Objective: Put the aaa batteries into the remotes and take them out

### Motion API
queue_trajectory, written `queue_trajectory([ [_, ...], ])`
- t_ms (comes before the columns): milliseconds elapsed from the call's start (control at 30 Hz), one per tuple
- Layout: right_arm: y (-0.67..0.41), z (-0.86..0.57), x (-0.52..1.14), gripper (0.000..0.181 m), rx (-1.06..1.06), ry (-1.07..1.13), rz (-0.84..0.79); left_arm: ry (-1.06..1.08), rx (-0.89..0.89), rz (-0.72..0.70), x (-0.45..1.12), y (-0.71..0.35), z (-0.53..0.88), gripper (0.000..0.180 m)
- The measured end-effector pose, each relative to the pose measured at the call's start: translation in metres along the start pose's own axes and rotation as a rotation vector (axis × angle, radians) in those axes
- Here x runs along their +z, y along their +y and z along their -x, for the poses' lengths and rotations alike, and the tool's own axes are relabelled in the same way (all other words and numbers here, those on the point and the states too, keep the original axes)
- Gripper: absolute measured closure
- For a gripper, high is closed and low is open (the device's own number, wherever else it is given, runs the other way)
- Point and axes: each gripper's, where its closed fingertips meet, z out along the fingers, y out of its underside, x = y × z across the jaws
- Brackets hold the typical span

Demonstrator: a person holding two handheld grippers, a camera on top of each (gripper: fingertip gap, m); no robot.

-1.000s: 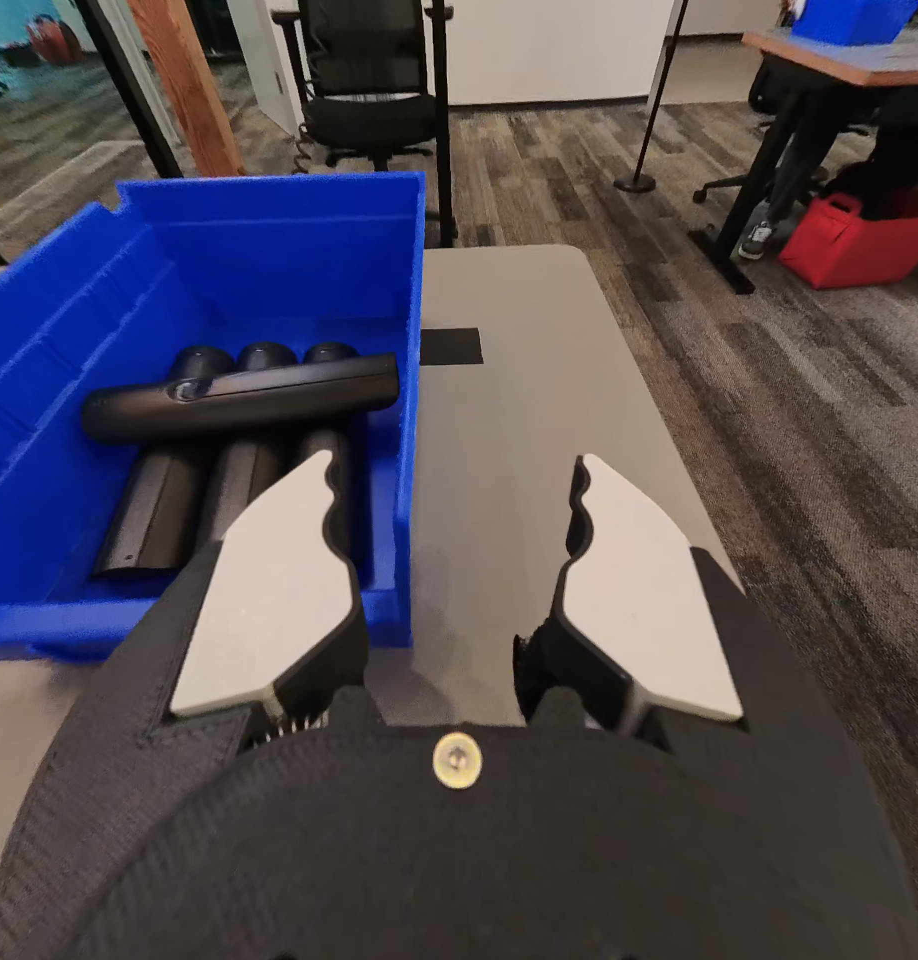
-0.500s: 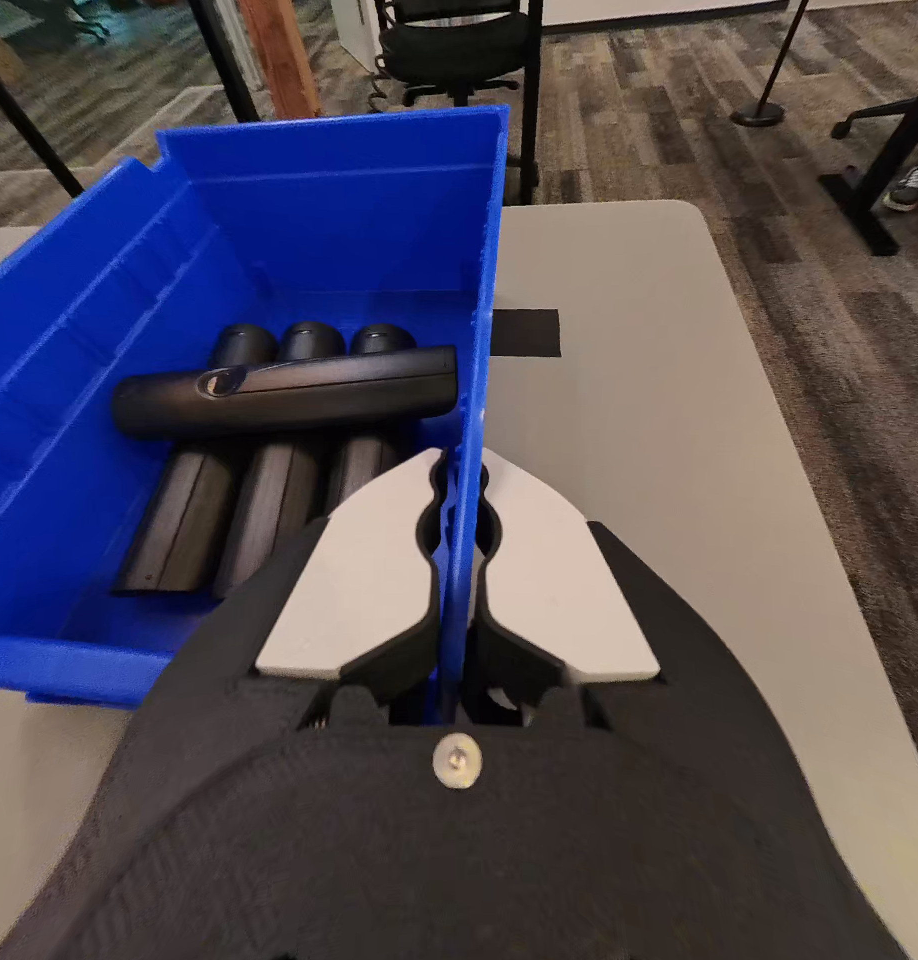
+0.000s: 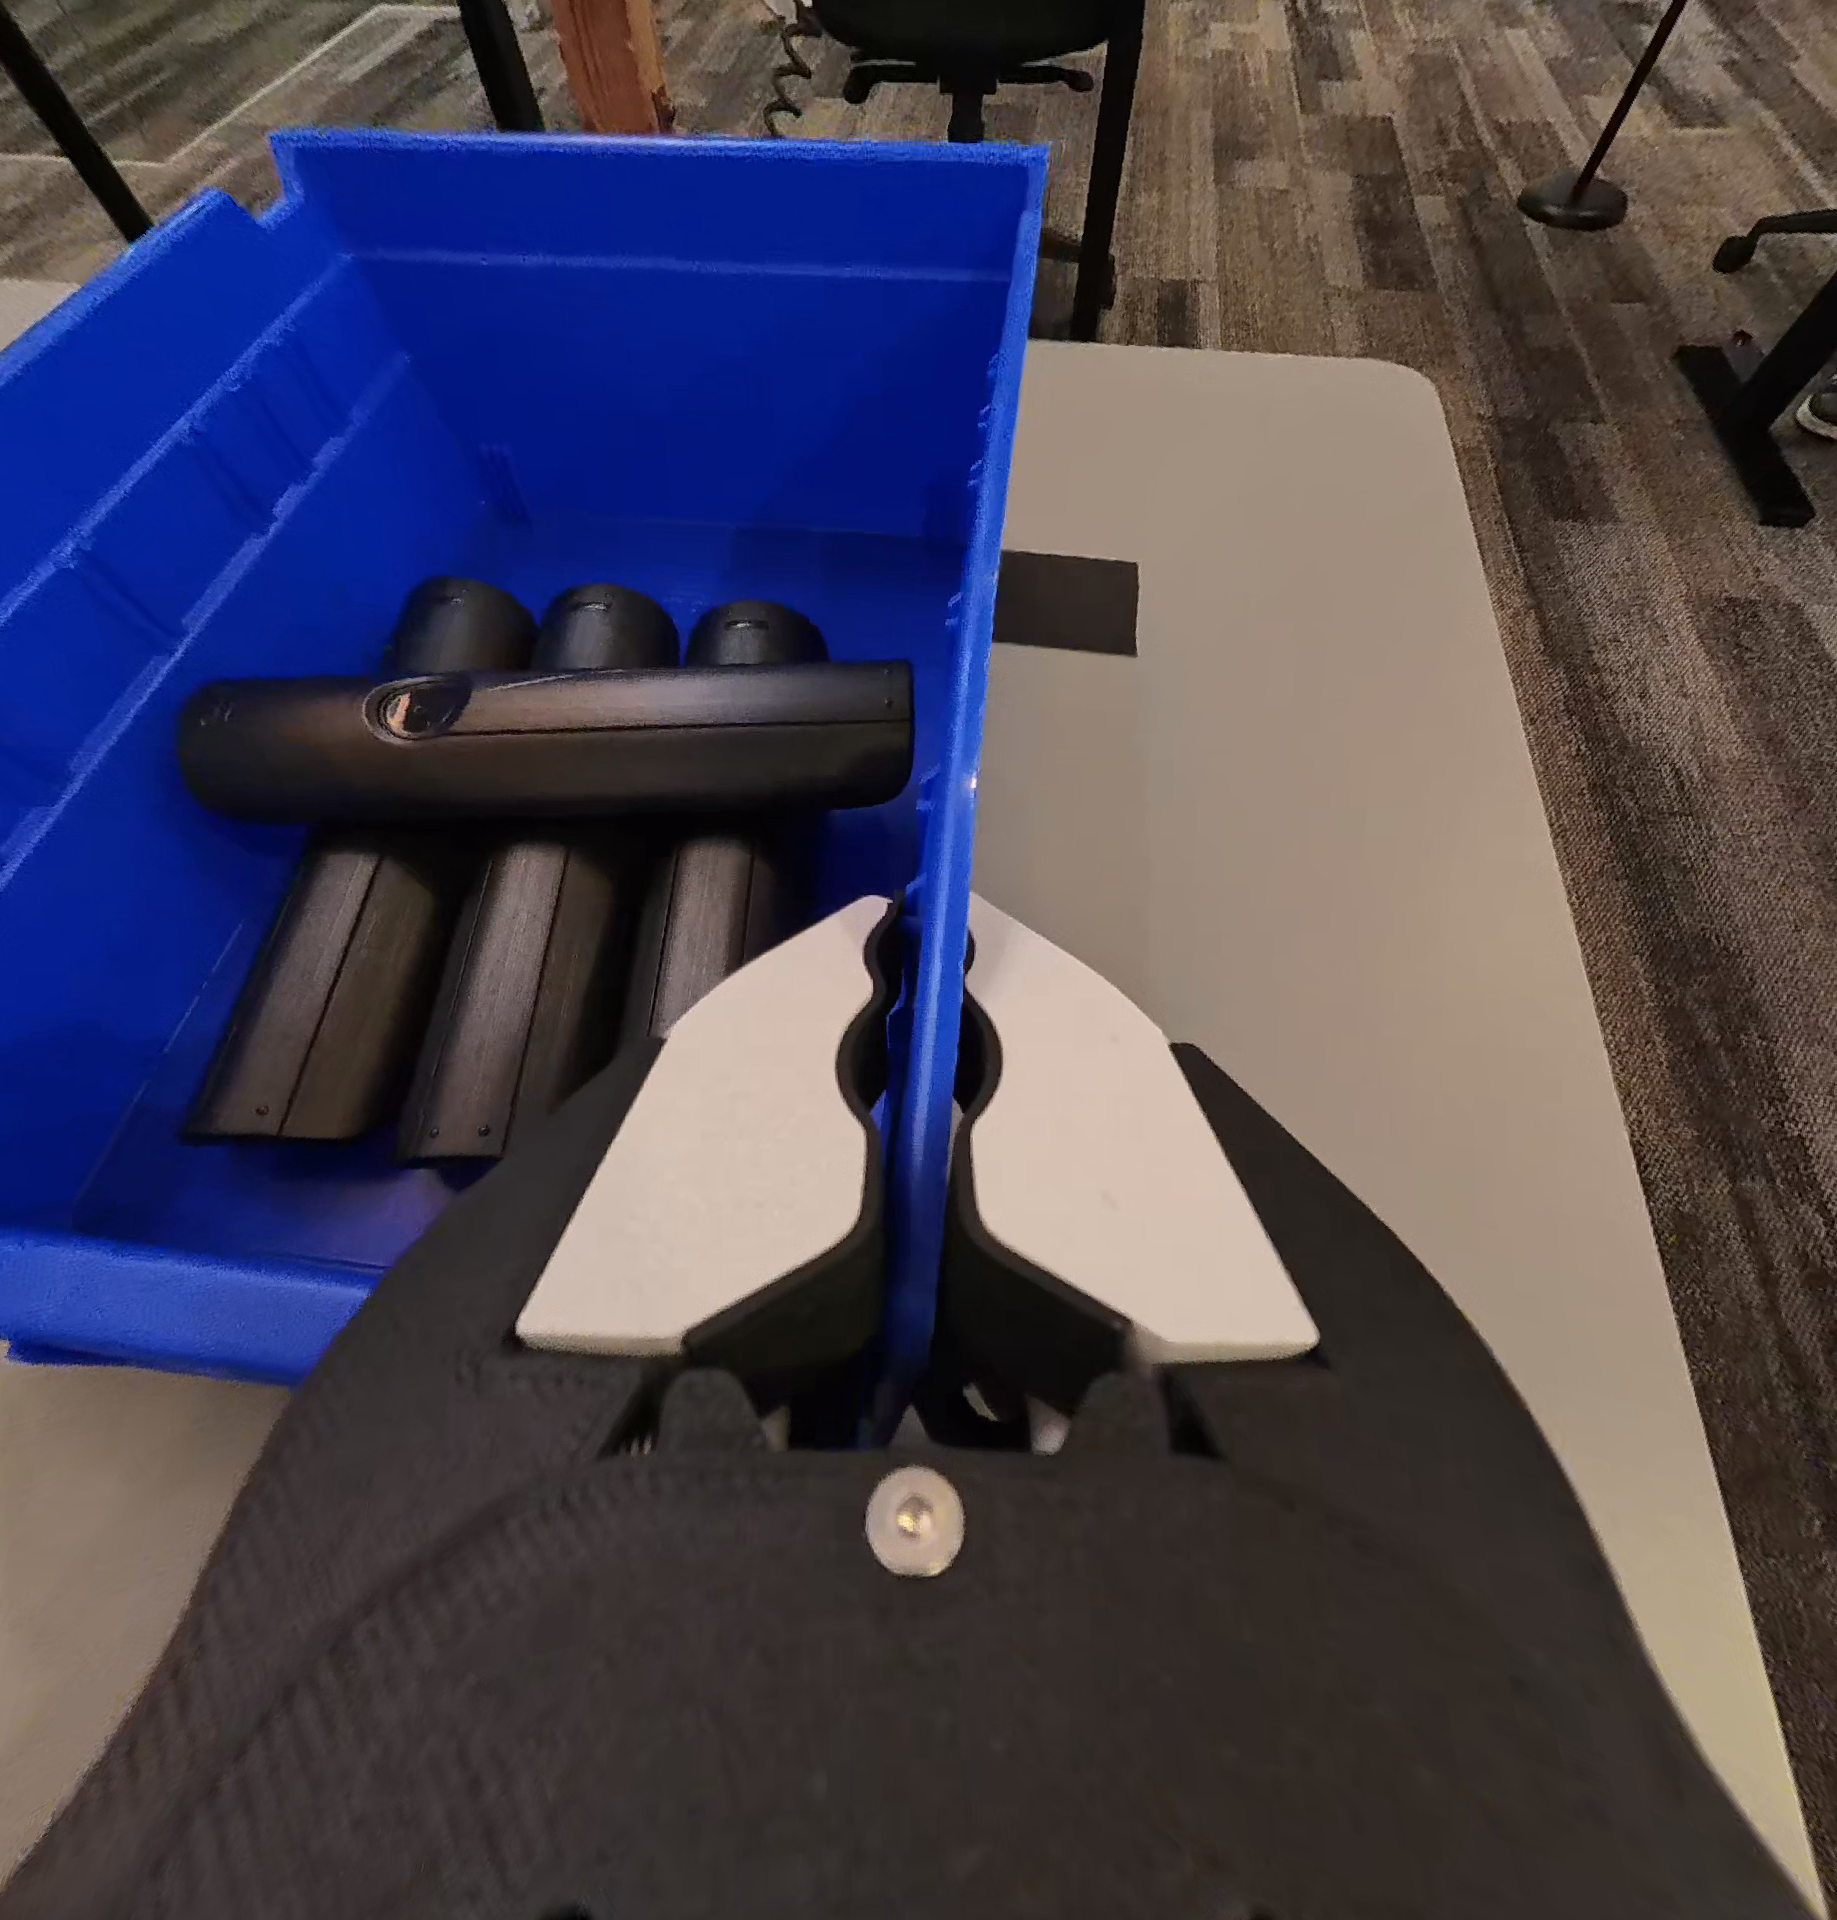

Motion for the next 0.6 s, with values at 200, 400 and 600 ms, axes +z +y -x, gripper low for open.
queue_trajectory([
  [200,0.016,0.014,-0.029,0.175,-0.044,-0.050,0.012,0.223,0.038,0.031,-0.046,0.015,-0.026,0.176],
  [400,0.034,0.041,-0.059,0.176,-0.107,-0.205,0.026,0.544,0.135,0.044,-0.105,0.033,-0.081,0.176],
  [600,0.049,0.088,-0.085,0.176,-0.223,-0.396,0.043,0.815,0.197,0.071,-0.155,0.051,-0.155,0.176],
])
